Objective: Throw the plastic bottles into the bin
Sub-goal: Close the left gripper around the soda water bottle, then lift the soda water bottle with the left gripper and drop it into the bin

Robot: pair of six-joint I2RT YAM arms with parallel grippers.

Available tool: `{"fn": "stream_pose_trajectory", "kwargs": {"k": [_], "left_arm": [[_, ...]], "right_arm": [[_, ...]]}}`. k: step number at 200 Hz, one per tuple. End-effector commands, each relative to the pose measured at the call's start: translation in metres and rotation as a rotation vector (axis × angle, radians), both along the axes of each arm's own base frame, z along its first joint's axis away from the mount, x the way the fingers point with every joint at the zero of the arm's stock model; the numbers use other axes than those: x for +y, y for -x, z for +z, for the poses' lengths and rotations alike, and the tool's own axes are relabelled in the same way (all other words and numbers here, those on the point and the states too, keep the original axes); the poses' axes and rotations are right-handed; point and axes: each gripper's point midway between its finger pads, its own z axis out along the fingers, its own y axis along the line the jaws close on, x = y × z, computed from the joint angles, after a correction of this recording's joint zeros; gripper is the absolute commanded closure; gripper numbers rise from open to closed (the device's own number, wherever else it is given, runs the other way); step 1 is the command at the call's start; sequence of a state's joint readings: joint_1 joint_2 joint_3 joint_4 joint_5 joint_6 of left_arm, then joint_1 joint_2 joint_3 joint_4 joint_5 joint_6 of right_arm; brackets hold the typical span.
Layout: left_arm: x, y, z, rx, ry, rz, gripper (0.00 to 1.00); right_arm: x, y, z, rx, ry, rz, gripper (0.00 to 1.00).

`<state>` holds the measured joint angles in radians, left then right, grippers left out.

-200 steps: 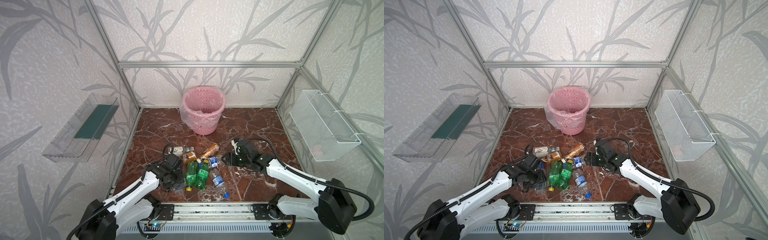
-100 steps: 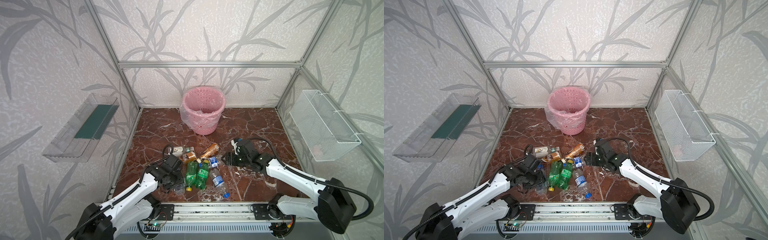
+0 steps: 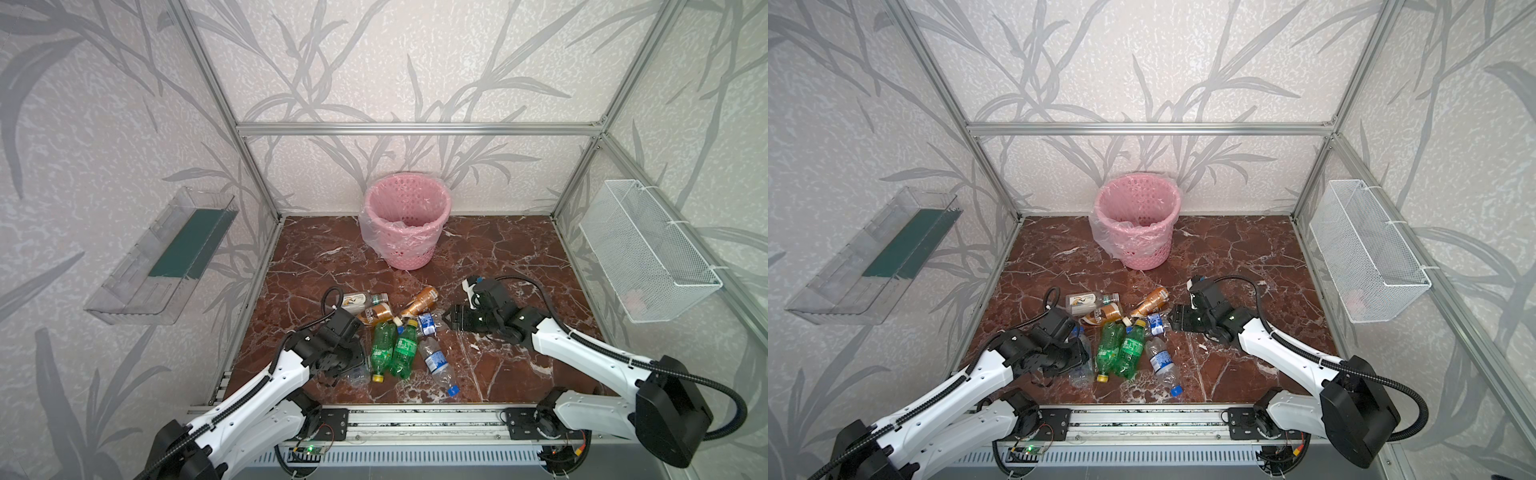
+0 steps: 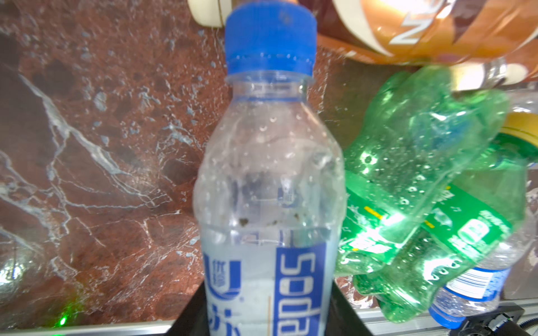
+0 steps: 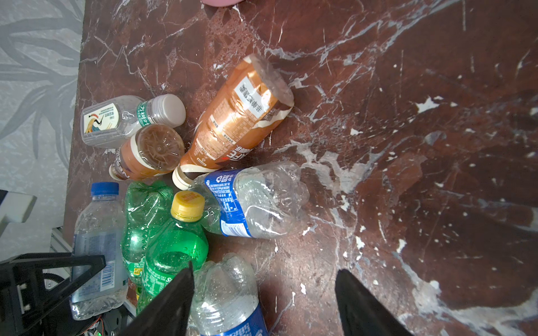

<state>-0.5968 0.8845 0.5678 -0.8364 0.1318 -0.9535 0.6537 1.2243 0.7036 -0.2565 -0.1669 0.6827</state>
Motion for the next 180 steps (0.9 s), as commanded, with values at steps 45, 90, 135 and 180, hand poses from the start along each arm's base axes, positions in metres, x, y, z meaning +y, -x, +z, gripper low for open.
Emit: {"fn": "stream_pose_trajectory", "kwargs": {"k": [45,90,135,180], "left_arm": [[-0.004,-0.011,0.023,-0.064,0.011,-0.015,0.53],[-0.017,-0.036,0.061,-0.2,0.054,-0.054,0.52],[-0.056,-0.123,0.184,-0.534,0.133,-0.115,0.52],[-0.09,-0.269,0.402,-0.843,0.288,-0.109,0.41]], "right_arm": [[-0.001,0.003,-0.004,0.006,-0.001,0.01,0.23],[-0.004,0.002,-0.004,0.009,-0.006,0.001,0.23],[-0.015,0.0,0.003,0.001,-0.022,-0.029,0.24],[-0.031,-0.003,0.039,-0.043,-0.028,-0.065,0.24]]}}
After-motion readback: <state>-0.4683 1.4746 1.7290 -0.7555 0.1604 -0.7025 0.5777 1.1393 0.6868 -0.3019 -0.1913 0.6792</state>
